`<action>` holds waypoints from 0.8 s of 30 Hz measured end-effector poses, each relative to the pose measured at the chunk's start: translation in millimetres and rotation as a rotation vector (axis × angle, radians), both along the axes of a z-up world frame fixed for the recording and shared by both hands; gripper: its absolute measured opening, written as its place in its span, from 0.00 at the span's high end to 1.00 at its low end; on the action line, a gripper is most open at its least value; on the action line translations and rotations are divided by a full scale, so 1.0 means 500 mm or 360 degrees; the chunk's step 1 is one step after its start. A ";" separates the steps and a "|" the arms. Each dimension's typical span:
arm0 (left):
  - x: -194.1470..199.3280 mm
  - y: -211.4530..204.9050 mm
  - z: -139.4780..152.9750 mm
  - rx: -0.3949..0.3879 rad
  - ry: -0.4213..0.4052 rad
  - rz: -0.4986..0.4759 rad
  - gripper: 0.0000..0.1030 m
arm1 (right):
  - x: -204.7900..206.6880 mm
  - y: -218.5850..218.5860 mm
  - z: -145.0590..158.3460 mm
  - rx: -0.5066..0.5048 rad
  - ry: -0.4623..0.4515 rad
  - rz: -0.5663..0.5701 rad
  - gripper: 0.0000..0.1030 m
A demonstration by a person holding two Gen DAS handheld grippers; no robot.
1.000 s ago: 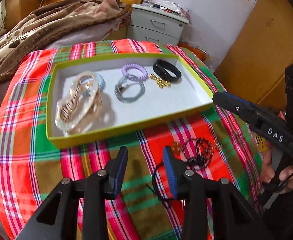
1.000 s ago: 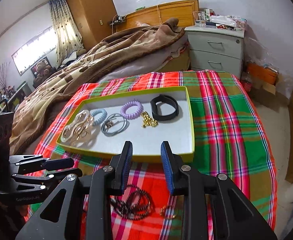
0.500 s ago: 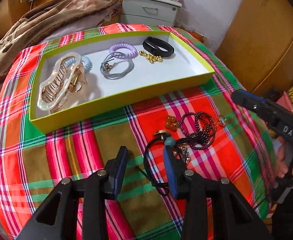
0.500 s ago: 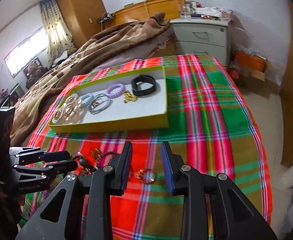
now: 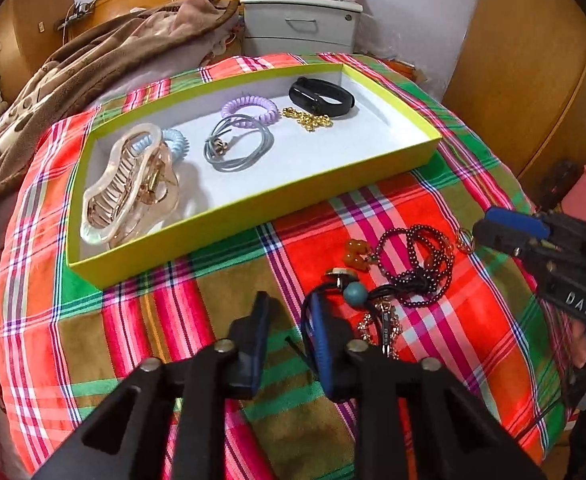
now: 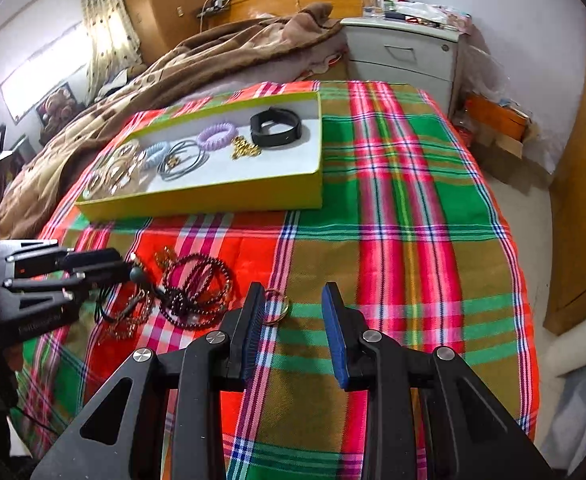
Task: Organize jewelry
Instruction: 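Reach the left tool to the black hair tie while the right tool reaches the gold ring, then grasp the black hair tie with teal bead with the left tool while the right tool grasps the gold ring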
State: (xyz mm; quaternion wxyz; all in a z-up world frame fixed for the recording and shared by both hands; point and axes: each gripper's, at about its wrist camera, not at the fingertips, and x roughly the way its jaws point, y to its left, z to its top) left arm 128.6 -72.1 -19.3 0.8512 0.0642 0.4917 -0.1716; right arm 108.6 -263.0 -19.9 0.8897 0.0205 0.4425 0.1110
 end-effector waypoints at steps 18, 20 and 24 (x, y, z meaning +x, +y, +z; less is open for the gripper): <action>-0.003 0.095 0.046 -0.0160 -0.0076 0.0204 0.98 | 0.002 0.044 -0.020 -0.0115 0.0012 0.0098 0.71; -0.004 0.101 0.048 -0.0157 -0.0081 0.0222 0.98 | -0.002 0.051 -0.020 -0.0154 0.0000 0.0103 0.71; -0.007 0.113 0.047 -0.0162 -0.0080 0.0245 0.98 | -0.008 0.055 -0.021 -0.0178 -0.0015 0.0100 0.71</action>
